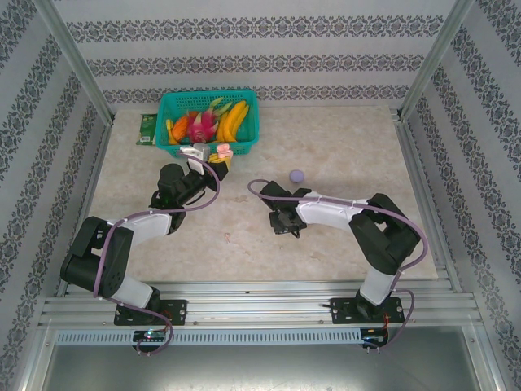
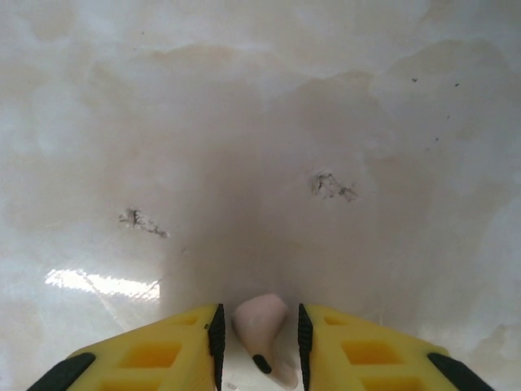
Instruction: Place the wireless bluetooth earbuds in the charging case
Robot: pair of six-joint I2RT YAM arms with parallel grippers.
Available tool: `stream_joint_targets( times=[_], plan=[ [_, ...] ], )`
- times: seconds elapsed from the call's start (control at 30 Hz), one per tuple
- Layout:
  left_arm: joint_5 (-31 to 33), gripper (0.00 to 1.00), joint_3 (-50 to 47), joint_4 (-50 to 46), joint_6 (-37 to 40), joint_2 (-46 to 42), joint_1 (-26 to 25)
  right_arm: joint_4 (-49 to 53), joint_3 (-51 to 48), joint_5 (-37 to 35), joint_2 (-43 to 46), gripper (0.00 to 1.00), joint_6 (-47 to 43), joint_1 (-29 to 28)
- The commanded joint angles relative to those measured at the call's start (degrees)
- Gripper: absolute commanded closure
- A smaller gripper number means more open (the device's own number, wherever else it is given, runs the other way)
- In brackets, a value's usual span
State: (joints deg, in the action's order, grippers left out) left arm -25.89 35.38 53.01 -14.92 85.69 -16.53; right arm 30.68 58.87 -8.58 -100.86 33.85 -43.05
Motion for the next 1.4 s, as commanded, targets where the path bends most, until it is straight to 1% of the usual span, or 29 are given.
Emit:
stream_joint_targets(
  times=[0.0, 0.2, 0.4, 0.53, 0.67, 0.87, 1.0, 1.17, 1.27, 1.37],
  plan=[
    [-0.29, 1.00, -0.13, 1.68, -0.29, 0.35, -0.52, 1.49, 1.33, -1.20, -1.14, 0.69, -1.48, 0.71],
    [-0.30, 1.00, 0.06, 1.45, -0.20, 0.49, -0.52, 1.14, 1.25, -0.22, -1.78, 0.70, -1.68, 0.70],
    [-0.31, 1.00, 0.21, 1.40, -0.29, 0.49, -0.56, 0.53, 0.43, 0.60, -1.75, 0.76, -1.36, 0.70],
    [-0.48, 1.00, 0.19, 1.35, -0.29, 0.53, -0.66, 0.44, 0.03, 1.01, -0.44, 0.80, -1.21, 0.72],
    [-0.64, 1.00, 0.13, 1.28, -0.20, 0.46, -0.61, 0.35, -0.32, 0.98, 1.95, 0.81, -0.98, 0.89],
    [-2.16, 1.00, -0.46, 1.95, 0.15, 0.28, -0.68, -1.34, -2.02, 1.81, 8.78, 0.81, -0.32, 2.21],
    [-4.66, 1.00, -1.20, 3.76, 0.15, 0.46, -0.63, -3.12, -3.51, 2.91, 14.48, 0.81, 0.24, 4.04],
    [-10.87, 1.00, -1.85, 7.72, 0.06, 1.07, -0.83, -5.29, -4.20, 3.79, 22.49, 0.82, 0.69, 6.47],
    [-14.82, 1.00, -1.29, 8.16, 0.75, 1.48, -1.34, -6.73, -3.87, 4.48, 27.25, 0.82, 0.78, 8.33],
    [-17.24, 1.00, -0.71, 7.76, 2.04, 1.55, -2.34, -9.01, -3.33, 6.12, 31.24, 0.82, 1.14, 10.59]
  ],
)
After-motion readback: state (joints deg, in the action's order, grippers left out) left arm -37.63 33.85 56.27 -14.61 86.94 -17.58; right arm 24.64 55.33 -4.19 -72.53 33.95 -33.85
